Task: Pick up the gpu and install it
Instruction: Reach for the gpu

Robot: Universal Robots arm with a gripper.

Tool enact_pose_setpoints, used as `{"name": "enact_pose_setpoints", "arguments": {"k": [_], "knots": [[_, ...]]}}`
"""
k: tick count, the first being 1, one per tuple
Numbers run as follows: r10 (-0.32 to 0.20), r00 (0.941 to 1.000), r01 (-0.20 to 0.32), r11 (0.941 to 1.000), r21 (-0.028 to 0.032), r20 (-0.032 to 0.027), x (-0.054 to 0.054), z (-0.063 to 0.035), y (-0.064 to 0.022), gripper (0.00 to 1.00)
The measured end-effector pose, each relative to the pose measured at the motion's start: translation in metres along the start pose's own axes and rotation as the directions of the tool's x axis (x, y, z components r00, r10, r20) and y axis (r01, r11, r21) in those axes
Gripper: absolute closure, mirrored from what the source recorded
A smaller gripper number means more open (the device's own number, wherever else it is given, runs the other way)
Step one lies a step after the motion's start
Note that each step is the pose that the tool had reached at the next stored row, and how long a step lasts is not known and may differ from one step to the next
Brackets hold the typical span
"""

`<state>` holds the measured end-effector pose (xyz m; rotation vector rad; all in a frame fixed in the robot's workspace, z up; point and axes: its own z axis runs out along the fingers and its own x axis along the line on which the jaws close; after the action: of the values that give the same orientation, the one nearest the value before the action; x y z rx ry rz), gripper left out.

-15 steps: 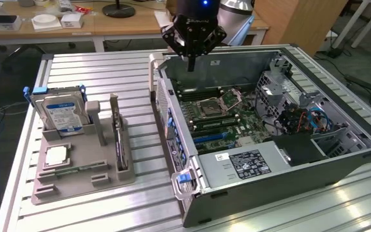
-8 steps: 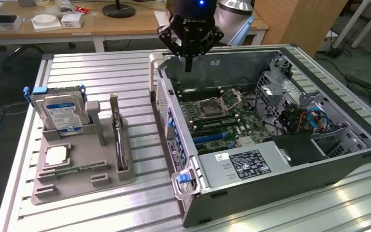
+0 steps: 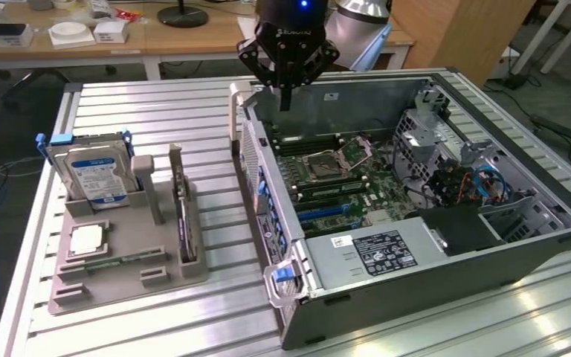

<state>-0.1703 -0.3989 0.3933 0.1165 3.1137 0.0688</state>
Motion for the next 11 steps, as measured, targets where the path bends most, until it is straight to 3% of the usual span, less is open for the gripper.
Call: {"name": "enact_pose_setpoints", "arguments": {"k": [11], "knots": [[0.0,1.0,0.0,1.0,-0.0001,0.0,0.011,-0.0002,-0.0008,0.9]]}}
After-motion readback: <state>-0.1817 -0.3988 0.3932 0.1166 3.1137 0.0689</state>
